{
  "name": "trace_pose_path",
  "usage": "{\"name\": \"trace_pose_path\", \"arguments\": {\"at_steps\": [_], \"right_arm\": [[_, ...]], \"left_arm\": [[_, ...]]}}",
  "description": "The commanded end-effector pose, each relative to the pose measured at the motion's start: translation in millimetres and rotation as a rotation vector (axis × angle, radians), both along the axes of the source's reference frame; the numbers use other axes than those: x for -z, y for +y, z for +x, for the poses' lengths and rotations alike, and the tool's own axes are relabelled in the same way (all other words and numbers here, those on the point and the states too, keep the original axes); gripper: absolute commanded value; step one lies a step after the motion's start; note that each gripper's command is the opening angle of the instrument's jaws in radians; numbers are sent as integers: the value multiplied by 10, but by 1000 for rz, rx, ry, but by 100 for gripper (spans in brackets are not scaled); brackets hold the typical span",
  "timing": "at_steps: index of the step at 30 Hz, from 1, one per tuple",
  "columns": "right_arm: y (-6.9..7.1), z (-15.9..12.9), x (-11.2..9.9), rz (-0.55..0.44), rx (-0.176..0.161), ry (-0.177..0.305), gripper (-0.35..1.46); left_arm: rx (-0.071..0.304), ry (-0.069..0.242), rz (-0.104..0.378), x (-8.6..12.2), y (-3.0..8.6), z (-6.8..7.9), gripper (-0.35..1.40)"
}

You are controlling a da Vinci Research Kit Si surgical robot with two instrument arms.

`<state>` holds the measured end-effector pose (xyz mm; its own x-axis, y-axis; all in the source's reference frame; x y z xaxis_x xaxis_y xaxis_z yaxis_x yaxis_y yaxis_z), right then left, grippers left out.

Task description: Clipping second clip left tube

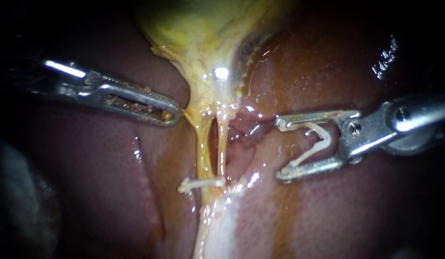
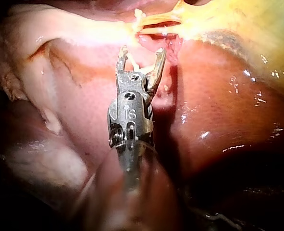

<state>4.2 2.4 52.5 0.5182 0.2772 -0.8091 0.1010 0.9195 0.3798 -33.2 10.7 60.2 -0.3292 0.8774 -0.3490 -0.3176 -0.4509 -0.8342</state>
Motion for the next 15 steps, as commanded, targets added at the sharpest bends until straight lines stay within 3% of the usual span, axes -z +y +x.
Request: {"name": "trace_pose_path", "arguments": {"at_steps": [1,15], "right_arm": [[0,0,0,0,0,0,50],[-2,0,-1,0,2,1,50]], "left_arm": [[-1,-1,1,1,0,1,-35],[28,6,20,52,27,31,-35]]}}
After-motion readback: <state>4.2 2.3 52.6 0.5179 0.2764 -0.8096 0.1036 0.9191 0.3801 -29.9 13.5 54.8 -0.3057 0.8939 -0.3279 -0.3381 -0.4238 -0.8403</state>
